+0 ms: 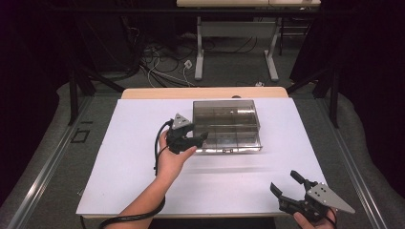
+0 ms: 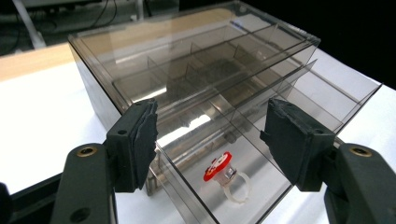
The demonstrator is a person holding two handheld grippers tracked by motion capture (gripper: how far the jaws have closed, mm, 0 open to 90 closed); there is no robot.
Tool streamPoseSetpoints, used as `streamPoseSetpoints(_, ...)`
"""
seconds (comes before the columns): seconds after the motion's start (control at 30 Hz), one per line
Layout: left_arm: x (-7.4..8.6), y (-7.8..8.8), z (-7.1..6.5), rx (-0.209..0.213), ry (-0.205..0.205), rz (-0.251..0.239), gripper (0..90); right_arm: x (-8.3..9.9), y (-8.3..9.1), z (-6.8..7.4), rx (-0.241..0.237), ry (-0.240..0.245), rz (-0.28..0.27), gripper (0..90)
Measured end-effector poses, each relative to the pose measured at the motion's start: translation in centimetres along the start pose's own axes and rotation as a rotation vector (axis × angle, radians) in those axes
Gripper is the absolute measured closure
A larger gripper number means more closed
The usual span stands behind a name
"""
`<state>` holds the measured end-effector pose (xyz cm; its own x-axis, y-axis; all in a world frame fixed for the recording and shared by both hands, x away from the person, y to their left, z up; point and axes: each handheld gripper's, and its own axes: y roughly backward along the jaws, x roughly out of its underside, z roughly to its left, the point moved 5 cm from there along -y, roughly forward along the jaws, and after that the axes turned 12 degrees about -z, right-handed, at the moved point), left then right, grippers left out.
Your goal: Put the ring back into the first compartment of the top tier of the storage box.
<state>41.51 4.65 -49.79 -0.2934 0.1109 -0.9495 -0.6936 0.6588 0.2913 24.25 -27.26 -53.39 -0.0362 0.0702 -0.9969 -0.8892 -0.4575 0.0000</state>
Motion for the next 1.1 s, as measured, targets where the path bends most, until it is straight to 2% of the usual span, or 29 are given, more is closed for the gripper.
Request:
streamPoseSetpoints(0.2,-0.5,0.9,0.0,0.016,0.007,-0.005,34.5,0.0,-0.1,0.1,-0.006,0.0,-0.001,15.0)
streamPoseSetpoints(0.37,-0.6,1.6,0.0,0.022,0.022,-0.009,24.5,0.0,0.0,0.0,0.001,-0.001,0.001,15.0)
streamPoseSetpoints(0.73,-0.4,4.0,1.0,0.021,0.041,-0.028,14.3,0.1,-0.1,0.1,0.003,-0.001,-0.003,15.0)
streamPoseSetpoints(0.8,-0.4,4.5,1.3,0.019,0.048,-0.034,7.7,0.1,-0.1,0.0,0.005,0.001,0.001,15.0)
streamPoseSetpoints(0.83,-0.4,4.6,1.3,0.017,0.059,-0.04,7.7,0.1,-0.1,0.0,0.005,0.001,0.001,15.0)
streamPoseSetpoints(0.97,-0.3,5.5,1.5,0.01,0.051,-0.048,1.2,0.1,-0.2,0.1,0.003,0.001,-0.005,15.0)
streamPoseSetpoints(1.1,-0.3,6.3,1.7,0.013,0.042,-0.049,0.7,0.1,-0.1,0.1,0.006,0.002,0.002,15.0)
